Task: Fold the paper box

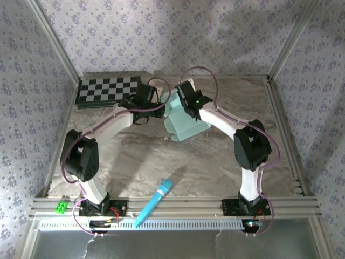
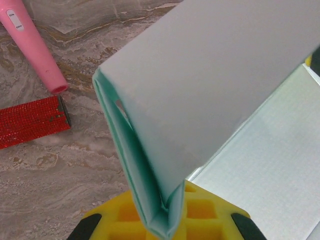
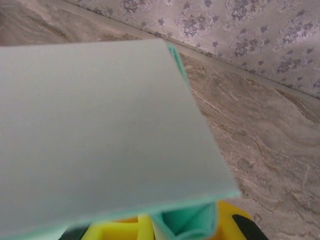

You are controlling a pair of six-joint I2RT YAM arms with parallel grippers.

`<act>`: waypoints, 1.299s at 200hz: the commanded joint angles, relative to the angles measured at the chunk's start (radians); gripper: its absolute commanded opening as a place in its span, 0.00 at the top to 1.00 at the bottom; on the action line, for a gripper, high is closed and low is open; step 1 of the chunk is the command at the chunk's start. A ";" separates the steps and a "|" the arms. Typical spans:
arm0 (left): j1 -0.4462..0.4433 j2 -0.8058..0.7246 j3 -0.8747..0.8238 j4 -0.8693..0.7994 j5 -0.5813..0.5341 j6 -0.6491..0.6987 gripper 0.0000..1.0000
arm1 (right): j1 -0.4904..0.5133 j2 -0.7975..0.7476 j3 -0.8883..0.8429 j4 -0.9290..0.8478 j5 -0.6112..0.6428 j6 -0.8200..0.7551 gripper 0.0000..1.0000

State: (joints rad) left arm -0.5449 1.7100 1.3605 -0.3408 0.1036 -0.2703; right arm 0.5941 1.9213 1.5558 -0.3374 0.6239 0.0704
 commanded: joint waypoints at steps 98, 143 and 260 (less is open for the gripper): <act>-0.009 -0.031 0.077 -0.047 0.033 -0.018 1.00 | -0.055 -0.008 -0.064 -0.093 -0.199 0.005 0.88; -0.010 -0.032 0.075 -0.061 0.023 -0.011 1.00 | -0.056 -0.018 -0.068 -0.096 -0.209 0.021 0.78; -0.010 -0.029 0.087 -0.087 0.013 -0.012 1.00 | -0.066 0.015 -0.038 -0.126 -0.136 0.017 0.89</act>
State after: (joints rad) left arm -0.5465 1.7206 1.3937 -0.4469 0.0925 -0.2901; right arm 0.5541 1.9072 1.5085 -0.3859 0.3904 0.1051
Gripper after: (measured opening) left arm 0.048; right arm 0.124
